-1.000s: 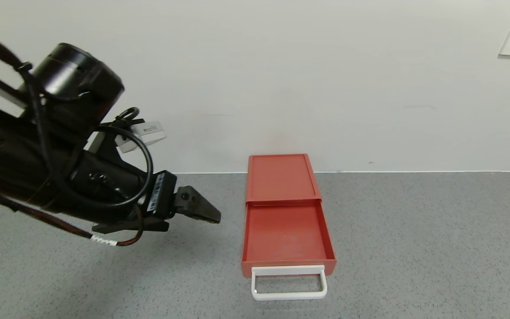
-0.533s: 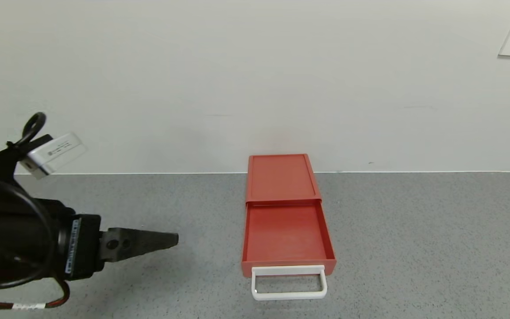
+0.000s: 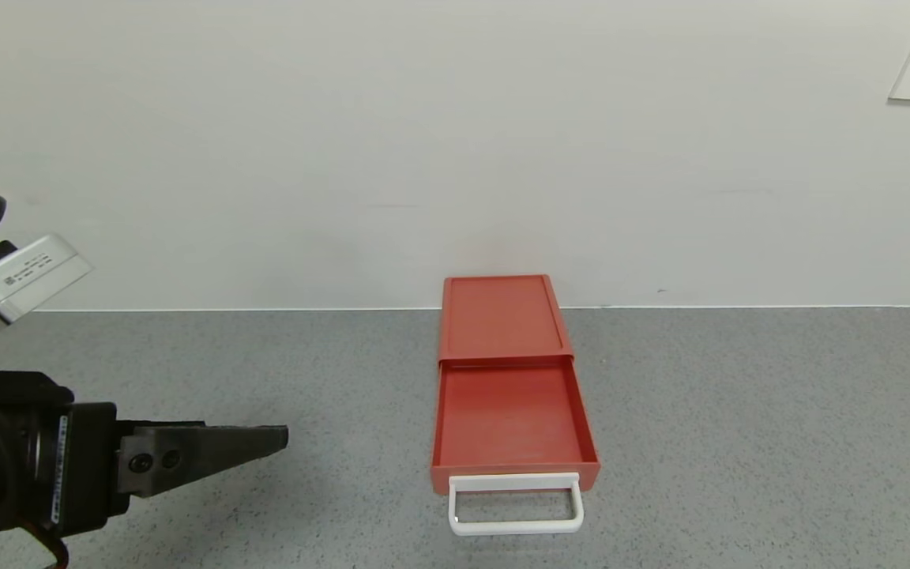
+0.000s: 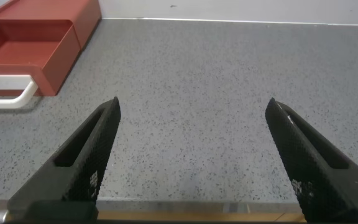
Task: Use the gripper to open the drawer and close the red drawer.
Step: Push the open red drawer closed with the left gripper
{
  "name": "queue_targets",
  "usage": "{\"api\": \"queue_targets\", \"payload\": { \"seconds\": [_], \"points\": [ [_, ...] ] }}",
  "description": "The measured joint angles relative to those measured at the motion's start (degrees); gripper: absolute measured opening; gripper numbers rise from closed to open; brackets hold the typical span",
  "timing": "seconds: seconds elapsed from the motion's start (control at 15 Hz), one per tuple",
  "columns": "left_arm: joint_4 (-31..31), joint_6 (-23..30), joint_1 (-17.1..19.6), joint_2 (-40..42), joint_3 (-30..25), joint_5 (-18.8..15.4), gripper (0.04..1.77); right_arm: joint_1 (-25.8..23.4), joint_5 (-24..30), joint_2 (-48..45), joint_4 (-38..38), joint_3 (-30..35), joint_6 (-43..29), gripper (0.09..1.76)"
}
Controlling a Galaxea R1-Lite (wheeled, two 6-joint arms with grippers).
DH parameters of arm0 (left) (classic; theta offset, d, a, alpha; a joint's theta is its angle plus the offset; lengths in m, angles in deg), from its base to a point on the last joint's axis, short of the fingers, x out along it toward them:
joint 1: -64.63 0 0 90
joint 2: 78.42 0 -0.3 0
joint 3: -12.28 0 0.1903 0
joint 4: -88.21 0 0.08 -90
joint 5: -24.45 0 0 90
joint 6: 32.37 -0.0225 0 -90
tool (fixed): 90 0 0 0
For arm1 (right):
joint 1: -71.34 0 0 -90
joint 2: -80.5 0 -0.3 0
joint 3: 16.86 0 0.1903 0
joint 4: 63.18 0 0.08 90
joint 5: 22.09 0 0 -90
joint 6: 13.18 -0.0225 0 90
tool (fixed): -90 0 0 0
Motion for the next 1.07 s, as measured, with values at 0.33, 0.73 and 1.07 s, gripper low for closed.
{"api": "queue_targets", "payload": {
  "seconds": [0.33,0.73,1.07],
  "points": [
    [0.05,0.04,-0.33,-1.07,0.9,-0.2,1.75,0.0,-0.02,0.0,0.0,0.0,0.0,1.71],
    [-2.84,0.56,-3.64,-7.89,10.64,0.74,1.75,-0.02,-0.02,0.0,0.0,0.0,0.0,1.71],
    [-9.7,8.17,-9.95,-17.16,19.82,7.84,1.75,0.06,-0.05,0.0,0.11,0.0,-0.02,1.71]
  ]
}}
